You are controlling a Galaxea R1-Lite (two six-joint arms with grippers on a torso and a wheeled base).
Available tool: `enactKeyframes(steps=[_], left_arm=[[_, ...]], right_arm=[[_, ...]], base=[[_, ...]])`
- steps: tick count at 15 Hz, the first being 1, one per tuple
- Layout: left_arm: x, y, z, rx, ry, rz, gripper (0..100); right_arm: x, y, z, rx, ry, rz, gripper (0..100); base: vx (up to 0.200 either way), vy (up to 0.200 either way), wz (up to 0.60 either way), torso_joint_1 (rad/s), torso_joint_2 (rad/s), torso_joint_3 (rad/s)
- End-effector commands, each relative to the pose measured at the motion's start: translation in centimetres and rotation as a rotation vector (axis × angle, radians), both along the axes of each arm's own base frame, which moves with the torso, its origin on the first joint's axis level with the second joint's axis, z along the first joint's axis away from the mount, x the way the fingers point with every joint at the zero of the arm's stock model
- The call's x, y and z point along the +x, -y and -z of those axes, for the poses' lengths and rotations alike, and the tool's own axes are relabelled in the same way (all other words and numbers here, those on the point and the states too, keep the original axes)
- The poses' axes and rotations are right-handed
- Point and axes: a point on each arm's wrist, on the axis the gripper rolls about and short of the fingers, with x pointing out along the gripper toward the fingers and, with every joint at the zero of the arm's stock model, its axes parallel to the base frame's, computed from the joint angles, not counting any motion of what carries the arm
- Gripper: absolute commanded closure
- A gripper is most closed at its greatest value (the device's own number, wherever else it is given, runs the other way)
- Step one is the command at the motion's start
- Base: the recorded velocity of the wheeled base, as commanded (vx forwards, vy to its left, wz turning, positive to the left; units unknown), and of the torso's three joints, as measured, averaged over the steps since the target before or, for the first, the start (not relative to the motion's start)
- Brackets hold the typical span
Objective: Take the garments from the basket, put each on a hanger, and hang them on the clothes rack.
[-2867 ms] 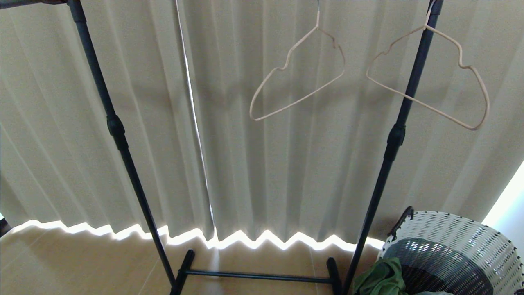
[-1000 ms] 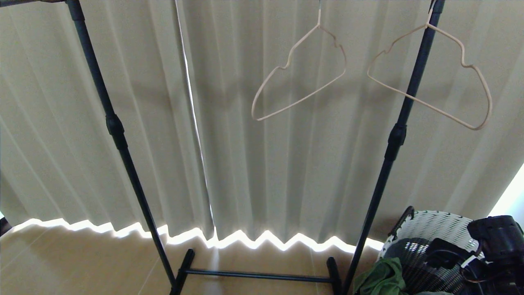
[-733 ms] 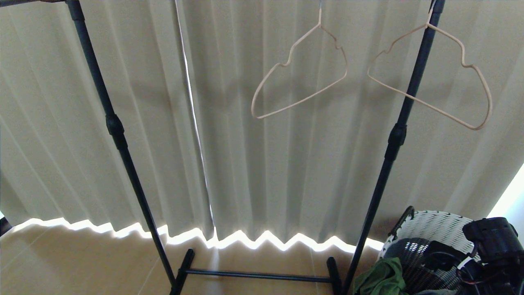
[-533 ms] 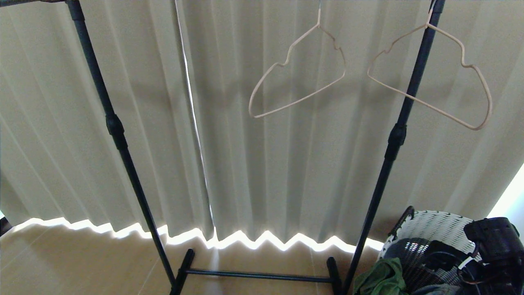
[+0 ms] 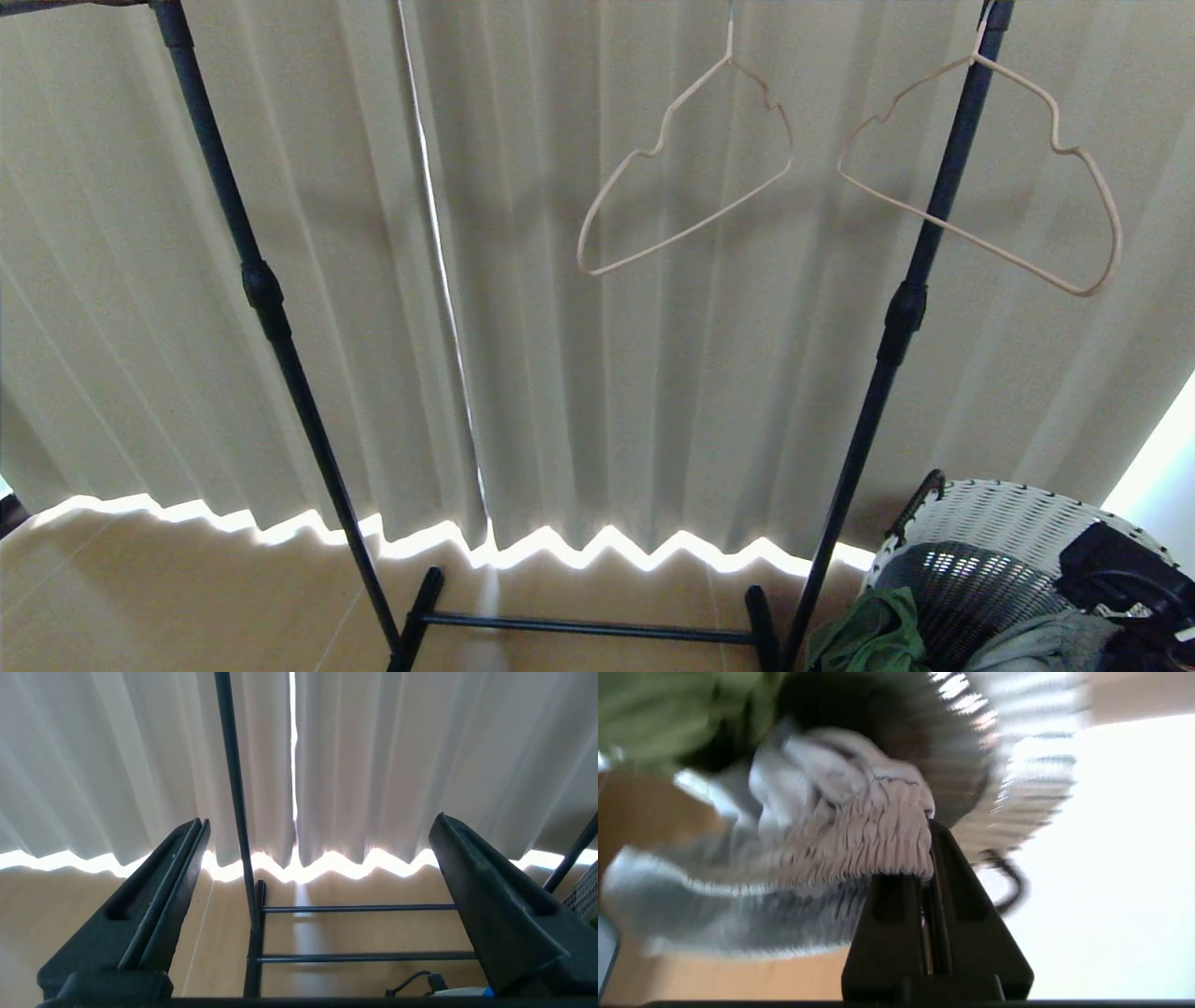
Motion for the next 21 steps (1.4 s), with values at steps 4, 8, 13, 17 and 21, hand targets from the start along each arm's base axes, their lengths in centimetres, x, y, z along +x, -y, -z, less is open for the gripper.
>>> enactKeyframes(steps=[4, 8, 13, 17, 21], left_arm=[[0.0, 0.0, 0.0, 0.000, 0.000, 0.000, 0], [0.0, 0.0, 0.0, -0.001, 0.000, 0.001, 0], [0.0, 0.0, 0.0, -0.001, 0.000, 0.001, 0], [0.0, 0.0, 0.0, -0.001, 0.000, -0.002, 0], [0.0, 0.0, 0.0, -0.001, 0.000, 0.000, 0]], right_arm=[[-5.8, -0.2, -2.2, 0.012, 0.349, 0.020, 100], [-6.9, -0.2, -2.8, 0.040, 0.448, 0.039, 100], [-7.2, -0.3, -3.1, 0.062, 0.481, 0.043, 100], [-7.2, -0.3, -2.9, 0.064, 0.476, 0.039, 100], [-7.2, -0.3, -2.9, 0.064, 0.473, 0.037, 100]], base=[[0.000, 0.000, 0.00, 0.000, 0.00, 0.000], [0.000, 0.000, 0.00, 0.000, 0.00, 0.000], [0.000, 0.000, 0.00, 0.000, 0.00, 0.000], [-0.200, 0.000, 0.00, 0.002, 0.00, 0.006], [-0.200, 0.000, 0.00, 0.006, 0.01, 0.001]])
